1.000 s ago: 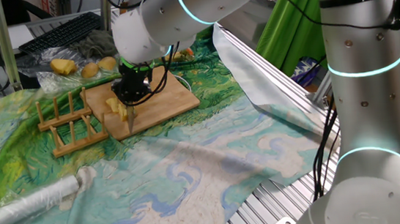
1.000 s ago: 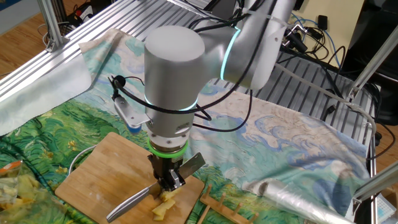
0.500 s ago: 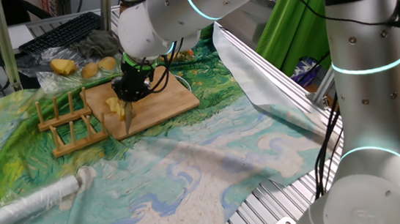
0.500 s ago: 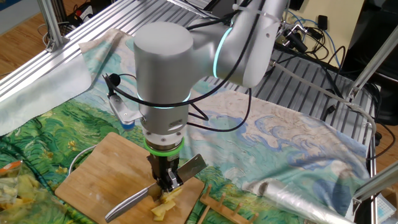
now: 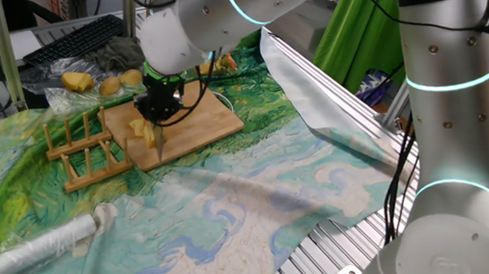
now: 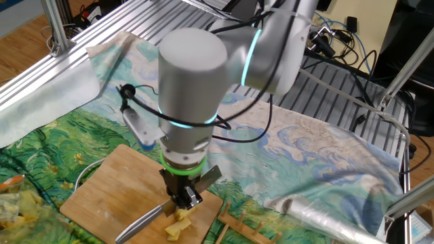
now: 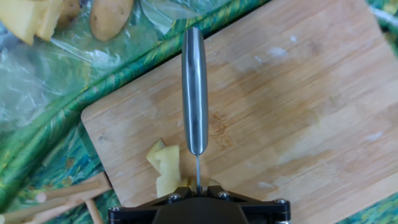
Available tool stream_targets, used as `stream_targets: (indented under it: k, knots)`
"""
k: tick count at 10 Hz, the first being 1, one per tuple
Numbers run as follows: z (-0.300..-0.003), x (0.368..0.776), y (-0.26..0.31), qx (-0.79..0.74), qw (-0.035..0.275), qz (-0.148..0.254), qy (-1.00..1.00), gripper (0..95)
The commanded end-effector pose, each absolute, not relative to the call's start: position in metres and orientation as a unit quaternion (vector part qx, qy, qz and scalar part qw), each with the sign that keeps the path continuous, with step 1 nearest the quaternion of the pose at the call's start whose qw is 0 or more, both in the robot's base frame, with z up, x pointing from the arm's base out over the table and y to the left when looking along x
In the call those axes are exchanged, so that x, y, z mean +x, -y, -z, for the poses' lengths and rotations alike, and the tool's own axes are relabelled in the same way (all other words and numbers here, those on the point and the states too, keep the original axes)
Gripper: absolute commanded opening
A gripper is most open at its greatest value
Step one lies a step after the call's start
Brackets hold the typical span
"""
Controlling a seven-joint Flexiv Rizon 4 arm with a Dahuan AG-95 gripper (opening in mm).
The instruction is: Chop the potatoes
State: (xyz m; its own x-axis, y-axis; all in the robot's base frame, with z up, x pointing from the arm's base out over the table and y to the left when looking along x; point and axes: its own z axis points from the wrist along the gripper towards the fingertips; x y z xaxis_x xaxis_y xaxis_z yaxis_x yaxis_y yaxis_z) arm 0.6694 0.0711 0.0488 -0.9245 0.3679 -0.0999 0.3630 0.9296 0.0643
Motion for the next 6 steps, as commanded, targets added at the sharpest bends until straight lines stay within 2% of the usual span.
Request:
stream_targets:
  k: [1, 6]
  knots:
    - [-0.056, 0.670, -0.068, 0.169, 0.033, -0.010, -0.985, 0.0]
    - [-0.067, 0.666, -0.063, 0.161, 0.027, -0.006, -0.987, 0.0]
